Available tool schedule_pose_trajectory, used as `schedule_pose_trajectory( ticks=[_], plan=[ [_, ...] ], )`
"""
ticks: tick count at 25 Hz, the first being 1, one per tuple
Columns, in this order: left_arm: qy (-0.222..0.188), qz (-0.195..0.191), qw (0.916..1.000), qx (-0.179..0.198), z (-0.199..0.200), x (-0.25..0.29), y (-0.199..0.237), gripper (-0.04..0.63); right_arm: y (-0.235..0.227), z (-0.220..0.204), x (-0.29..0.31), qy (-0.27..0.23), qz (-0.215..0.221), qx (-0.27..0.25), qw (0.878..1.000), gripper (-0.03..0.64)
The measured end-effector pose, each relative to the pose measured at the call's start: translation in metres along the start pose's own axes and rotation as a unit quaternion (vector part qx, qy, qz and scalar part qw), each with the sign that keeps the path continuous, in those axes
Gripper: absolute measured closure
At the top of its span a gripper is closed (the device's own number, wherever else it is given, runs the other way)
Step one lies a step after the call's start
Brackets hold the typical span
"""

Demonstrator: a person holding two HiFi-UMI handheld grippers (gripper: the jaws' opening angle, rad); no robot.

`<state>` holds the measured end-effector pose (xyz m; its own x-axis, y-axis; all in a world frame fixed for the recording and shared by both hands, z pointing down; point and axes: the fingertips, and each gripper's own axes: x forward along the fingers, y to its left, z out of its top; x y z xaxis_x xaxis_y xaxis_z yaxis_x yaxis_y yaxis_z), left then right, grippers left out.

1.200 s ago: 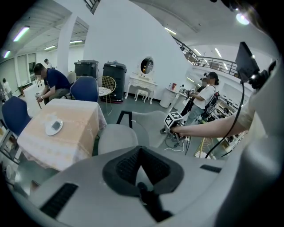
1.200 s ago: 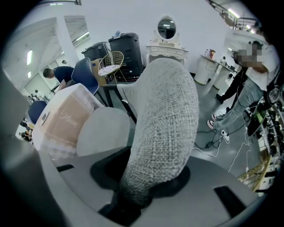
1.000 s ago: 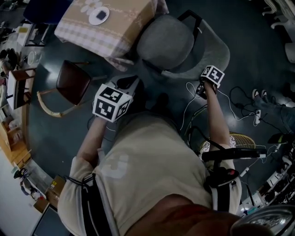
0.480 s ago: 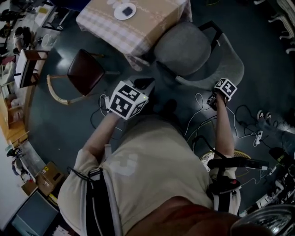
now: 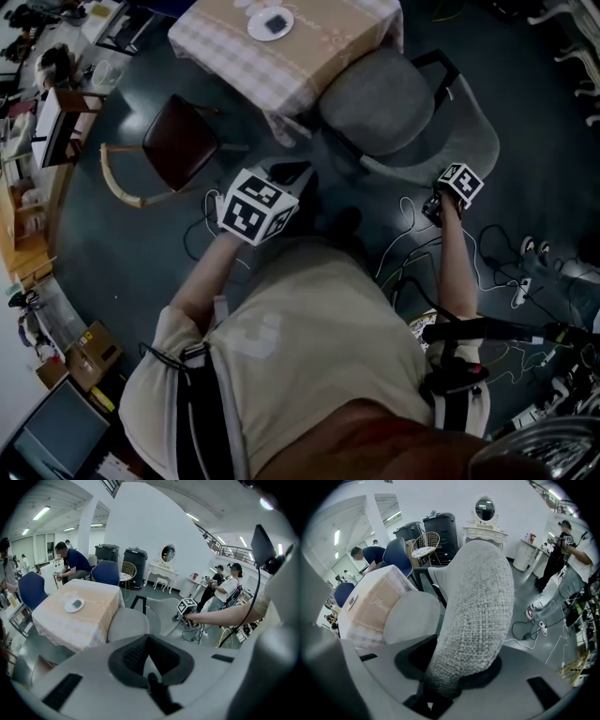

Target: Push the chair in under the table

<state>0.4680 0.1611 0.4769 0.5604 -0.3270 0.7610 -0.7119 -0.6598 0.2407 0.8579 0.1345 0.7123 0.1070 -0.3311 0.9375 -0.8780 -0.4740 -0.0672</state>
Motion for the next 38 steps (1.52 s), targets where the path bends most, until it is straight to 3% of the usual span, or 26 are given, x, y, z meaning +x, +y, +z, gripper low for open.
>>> schedule_pose_trajectory(
  ticks=[38],
  plan=[
    [0.009, 0.0, 0.9995, -0.029, -0.026, -0.008, 0.037, 0.589, 0.065, 0.016, 0.016, -0.002, 0.011, -0.02, 1.0, 0.465]
  ],
)
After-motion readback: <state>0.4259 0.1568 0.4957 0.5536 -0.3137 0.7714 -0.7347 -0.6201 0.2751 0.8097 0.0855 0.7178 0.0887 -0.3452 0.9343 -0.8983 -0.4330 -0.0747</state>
